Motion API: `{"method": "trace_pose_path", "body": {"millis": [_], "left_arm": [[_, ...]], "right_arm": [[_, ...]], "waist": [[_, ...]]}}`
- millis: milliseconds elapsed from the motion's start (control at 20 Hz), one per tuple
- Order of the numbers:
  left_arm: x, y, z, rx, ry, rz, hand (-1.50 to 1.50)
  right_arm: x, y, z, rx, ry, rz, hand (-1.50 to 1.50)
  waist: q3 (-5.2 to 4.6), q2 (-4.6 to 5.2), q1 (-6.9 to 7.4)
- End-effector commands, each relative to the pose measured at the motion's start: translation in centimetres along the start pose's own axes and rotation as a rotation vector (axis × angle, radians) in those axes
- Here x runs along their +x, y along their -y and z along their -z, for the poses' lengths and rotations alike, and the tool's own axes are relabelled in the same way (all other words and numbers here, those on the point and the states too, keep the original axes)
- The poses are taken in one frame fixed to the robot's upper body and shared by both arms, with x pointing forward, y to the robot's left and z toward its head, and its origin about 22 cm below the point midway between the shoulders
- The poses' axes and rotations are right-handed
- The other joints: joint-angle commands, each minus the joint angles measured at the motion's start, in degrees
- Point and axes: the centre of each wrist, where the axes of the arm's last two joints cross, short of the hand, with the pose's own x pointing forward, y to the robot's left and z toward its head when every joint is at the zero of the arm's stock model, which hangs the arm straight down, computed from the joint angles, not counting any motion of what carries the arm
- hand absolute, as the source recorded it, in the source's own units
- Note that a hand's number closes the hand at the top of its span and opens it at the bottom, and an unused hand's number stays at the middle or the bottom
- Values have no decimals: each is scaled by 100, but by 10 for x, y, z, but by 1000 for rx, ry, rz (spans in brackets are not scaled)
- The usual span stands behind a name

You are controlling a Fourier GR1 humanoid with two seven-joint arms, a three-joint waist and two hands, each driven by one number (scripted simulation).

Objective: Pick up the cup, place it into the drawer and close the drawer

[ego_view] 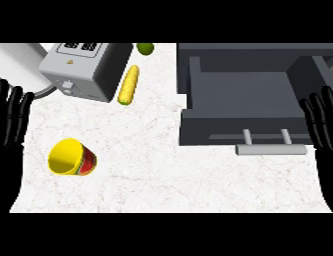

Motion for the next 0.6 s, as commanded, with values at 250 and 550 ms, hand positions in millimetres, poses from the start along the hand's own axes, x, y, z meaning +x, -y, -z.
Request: {"method": "trace_pose_path", "body": {"millis": [250,550], "left_arm": [[-5,-19,0,-560,95,-325,-150],[-18,-71,2,-612,-63,-510,-150]], "right_arm": [[4,0,11,20,39,1,-150],[-11,-3,11,53,-34,88,-150]], "waist": [[-16,-108,44],[14,-94,71]]}}
